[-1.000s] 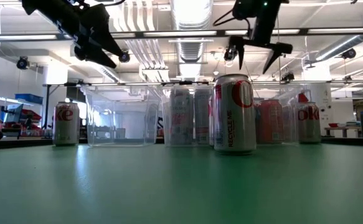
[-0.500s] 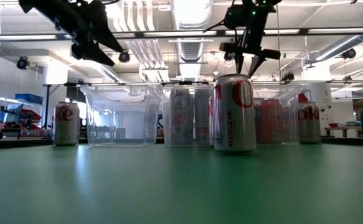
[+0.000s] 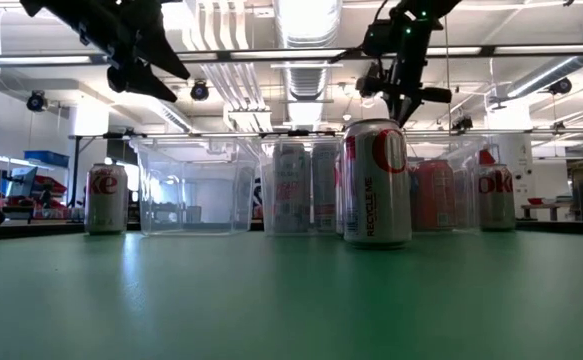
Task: Sort soda cans
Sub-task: Adjust the right transparent bin, then move the silver soda can
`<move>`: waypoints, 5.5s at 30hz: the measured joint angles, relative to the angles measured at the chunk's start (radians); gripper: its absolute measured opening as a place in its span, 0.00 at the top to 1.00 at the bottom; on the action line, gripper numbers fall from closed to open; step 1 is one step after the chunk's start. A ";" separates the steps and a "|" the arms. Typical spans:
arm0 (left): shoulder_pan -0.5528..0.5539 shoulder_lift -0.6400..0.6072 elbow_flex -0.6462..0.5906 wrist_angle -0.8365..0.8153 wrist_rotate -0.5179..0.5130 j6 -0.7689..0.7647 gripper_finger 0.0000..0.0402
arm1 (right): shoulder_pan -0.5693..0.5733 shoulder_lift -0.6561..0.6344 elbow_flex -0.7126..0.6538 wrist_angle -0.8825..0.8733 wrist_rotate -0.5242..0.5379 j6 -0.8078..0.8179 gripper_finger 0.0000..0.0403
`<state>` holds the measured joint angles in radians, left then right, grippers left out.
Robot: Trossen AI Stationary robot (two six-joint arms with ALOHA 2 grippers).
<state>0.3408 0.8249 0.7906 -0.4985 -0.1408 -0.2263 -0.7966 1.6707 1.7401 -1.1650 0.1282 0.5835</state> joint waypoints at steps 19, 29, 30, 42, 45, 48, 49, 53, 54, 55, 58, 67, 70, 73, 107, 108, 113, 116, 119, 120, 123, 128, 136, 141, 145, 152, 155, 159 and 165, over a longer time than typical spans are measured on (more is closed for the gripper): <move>0.018 0.022 0.000 -0.001 -0.009 -0.003 0.09 | -0.044 0.001 -0.105 -0.311 -0.138 0.052 0.97; 0.022 0.023 0.000 -0.001 -0.009 0.008 0.09 | -0.081 0.000 -0.163 -0.297 -0.091 0.045 0.98; 0.022 0.023 0.000 -0.003 -0.009 0.008 0.09 | -0.083 0.000 -0.166 -0.296 -0.090 0.045 0.97; 0.021 0.022 0.000 -0.043 -0.003 0.010 0.09 | -0.089 0.000 -0.189 -0.289 -0.076 0.079 0.97; 0.021 0.020 0.000 -0.043 0.022 0.023 0.09 | -0.090 0.000 -0.189 -0.290 -0.067 0.087 0.97; 0.021 0.019 0.000 -0.043 0.028 0.024 0.09 | -0.092 0.000 -0.189 -0.292 -0.065 0.088 0.97; 0.021 0.019 0.000 -0.043 0.028 0.027 0.09 | -0.092 0.000 -0.189 -0.292 -0.063 0.089 0.97; 0.021 0.018 0.000 -0.042 0.028 0.034 0.09 | -0.092 0.000 -0.189 -0.299 -0.051 0.089 0.97; 0.021 0.018 0.000 -0.042 0.028 0.034 0.09 | -0.094 0.000 -0.190 -0.302 -0.050 0.089 0.97; 0.021 0.018 0.000 -0.042 0.028 0.034 0.09 | -0.094 0.000 -0.190 -0.304 -0.049 0.089 0.97; 0.021 0.018 0.000 -0.042 0.028 0.034 0.09 | -0.094 0.000 -0.190 -0.307 -0.045 0.087 0.97; 0.021 0.018 0.000 -0.041 0.027 0.034 0.09 | -0.097 0.000 -0.190 -0.302 -0.018 0.100 0.97; 0.021 0.018 0.000 -0.041 0.025 0.034 0.09 | -0.100 0.000 -0.190 -0.278 -0.027 0.105 0.97; 0.021 0.019 0.000 -0.040 0.022 0.034 0.09 | -0.100 0.000 -0.191 -0.236 -0.020 0.102 0.97; 0.021 -0.014 0.000 -0.017 0.027 0.037 0.09 | -0.143 -0.013 -0.156 -0.197 0.011 0.119 0.97; 0.021 -0.021 0.000 -0.011 0.027 0.039 0.09 | -0.138 -0.020 -0.139 -0.196 0.011 0.111 0.97; 0.021 -0.044 0.014 -0.005 0.027 0.035 0.09 | -0.126 -0.052 -0.034 -0.206 0.003 0.004 0.91; 0.021 -0.040 0.068 0.001 0.027 0.040 0.09 | -0.126 -0.057 0.022 -0.284 0.009 -0.120 0.82; 0.021 -0.022 0.132 0.001 0.027 0.068 0.09 | -0.126 -0.064 0.039 -0.350 0.011 -0.221 0.69; 0.021 -0.014 0.154 0.001 0.027 0.073 0.09 | -0.125 -0.069 0.038 -0.367 0.012 -0.249 0.64; 0.021 0.000 0.209 0.000 0.027 0.082 0.09 | -0.125 -0.077 0.021 -0.410 0.023 -0.205 0.50; 0.021 0.010 0.238 -0.002 0.027 0.075 0.09 | -0.116 -0.091 -0.012 -0.398 0.035 0.225 0.31; 0.021 0.005 0.216 -0.014 0.001 0.059 0.09 | -0.028 -0.207 -0.142 -0.366 0.137 0.657 0.18; 0.021 -0.012 0.195 -0.014 -0.025 0.067 0.09 | 0.005 -0.358 -0.286 -0.354 0.236 0.979 0.19; 0.021 -0.014 0.193 -0.010 -0.034 0.146 0.09 | -0.014 -0.459 -0.460 -0.177 0.234 1.130 0.19; 0.024 0.036 0.194 0.002 0.004 0.267 0.09 | -0.119 -0.505 -0.682 0.169 0.114 1.157 0.14; 0.024 0.052 0.200 0.002 0.032 0.242 0.09 | -0.155 -0.511 -0.693 0.177 0.092 1.145 0.11; 0.024 0.062 0.203 0.002 0.036 0.216 0.09 | -0.218 -0.513 -0.719 0.164 0.029 1.145 0.07; 0.035 0.064 0.203 0.002 0.023 0.212 0.09 | -0.271 -0.494 -0.728 0.179 -0.016 1.152 0.04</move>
<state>0.3759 0.8886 0.9939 -0.4961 -0.1177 -0.0143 -1.0679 1.1763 1.0117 -0.9859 0.1120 1.7353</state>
